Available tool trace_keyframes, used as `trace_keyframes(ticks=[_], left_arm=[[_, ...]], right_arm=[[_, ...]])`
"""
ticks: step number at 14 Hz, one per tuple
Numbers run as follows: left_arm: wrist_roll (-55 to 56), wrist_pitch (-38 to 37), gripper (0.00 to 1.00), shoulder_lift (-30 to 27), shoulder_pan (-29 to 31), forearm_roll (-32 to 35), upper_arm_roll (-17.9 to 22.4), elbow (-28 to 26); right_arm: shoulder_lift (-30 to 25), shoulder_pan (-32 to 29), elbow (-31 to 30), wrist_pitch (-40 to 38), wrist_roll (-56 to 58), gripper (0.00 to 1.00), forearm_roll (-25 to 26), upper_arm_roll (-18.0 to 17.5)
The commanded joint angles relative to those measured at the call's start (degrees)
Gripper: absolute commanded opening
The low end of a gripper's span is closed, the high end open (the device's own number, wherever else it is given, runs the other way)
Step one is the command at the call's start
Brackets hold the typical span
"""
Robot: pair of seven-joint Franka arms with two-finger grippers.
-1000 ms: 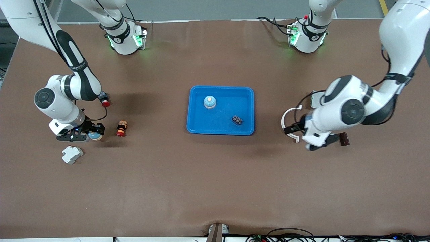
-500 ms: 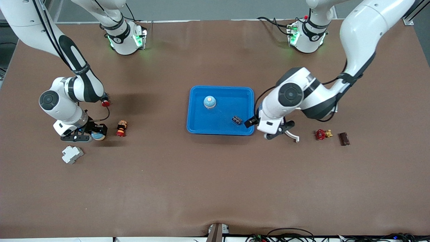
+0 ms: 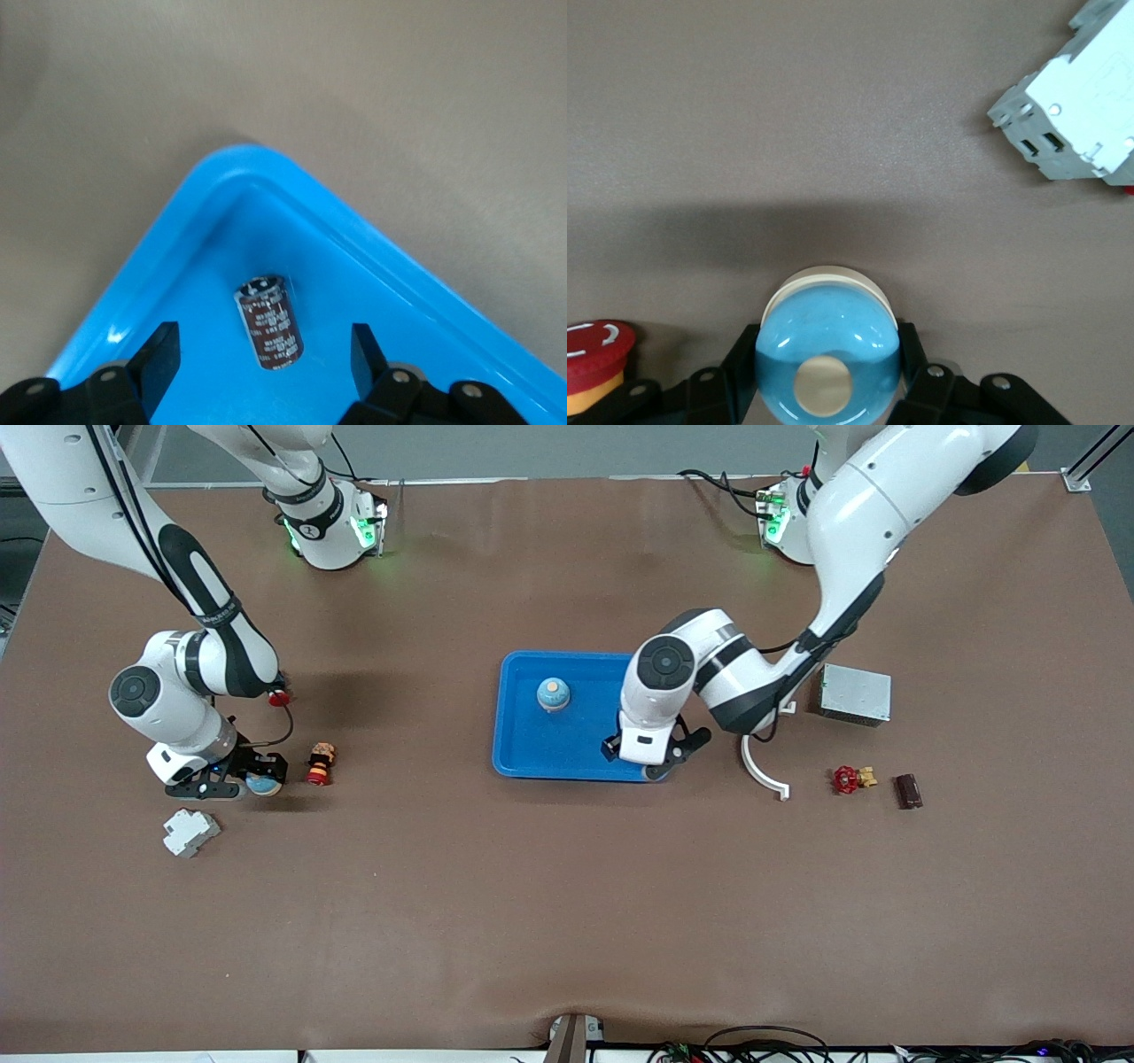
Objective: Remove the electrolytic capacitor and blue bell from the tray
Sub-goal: 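Grasp the second capacitor in the tray with the left gripper, then set the bell by the breaker while the left gripper carries the capacitor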
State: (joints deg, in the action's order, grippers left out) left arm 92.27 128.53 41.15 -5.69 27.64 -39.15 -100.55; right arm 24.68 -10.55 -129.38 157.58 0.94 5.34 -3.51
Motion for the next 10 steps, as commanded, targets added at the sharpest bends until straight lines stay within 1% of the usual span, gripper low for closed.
trace_keyframes(ticks=[1, 2, 3, 4, 5, 6, 7, 8, 9, 10], left_arm=[[1.86, 1.19, 0.82, 1.30, -2.65, 1.19, 2.32, 0.18], [2.56, 1.45, 0.80, 1.48, -3.79, 1.28, 3.20, 0.18], [2.65, 1.54, 0.75, 1.74, -4.76, 1.28, 4.16, 0.18], [2.66, 1.63, 0.65, 1.92, -5.46, 1.28, 4.96, 0.18], [2.66, 1.98, 0.58, 2.53, -5.82, 1.45, 5.23, 0.18], [2.66, 1.98, 0.56, 2.79, -5.91, 2.41, 5.49, 0.18], [2.66, 1.98, 0.47, 3.14, -5.82, 3.29, 5.49, 0.18], [2.66, 1.98, 0.28, 3.32, -5.91, 3.30, 5.49, 0.27], [2.74, 1.98, 0.03, 3.24, -5.91, 3.30, 5.49, 0.44], [2.57, 1.90, 0.00, 2.80, -5.82, 3.39, 5.40, 0.44]], right_arm=[[0.55, -1.23, -0.17, 1.15, 1.26, 0.00, -1.12, -1.14], [0.55, -1.23, -0.17, 1.33, 1.26, 0.00, -1.12, -1.14], [0.72, -1.23, -0.25, 2.03, 1.26, 0.00, -1.12, -1.14], [1.16, -1.23, -0.25, 2.29, 1.26, 0.00, -1.12, -1.14], [1.42, -1.23, -0.25, 2.47, 1.26, 0.00, -1.12, -1.14], [1.51, -1.23, -0.17, 2.47, 1.17, 0.00, -1.12, -1.23], [1.51, -1.14, -0.08, 2.38, 0.91, 0.66, -1.64, -1.23], [1.51, -1.05, -0.08, 2.38, 0.73, 1.00, -2.08, -1.23], [1.51, -0.96, 0.01, 2.30, 0.64, 1.00, -2.17, -1.23], [1.43, -0.96, 0.01, 2.12, 0.64, 1.00, -2.17, -1.23]])
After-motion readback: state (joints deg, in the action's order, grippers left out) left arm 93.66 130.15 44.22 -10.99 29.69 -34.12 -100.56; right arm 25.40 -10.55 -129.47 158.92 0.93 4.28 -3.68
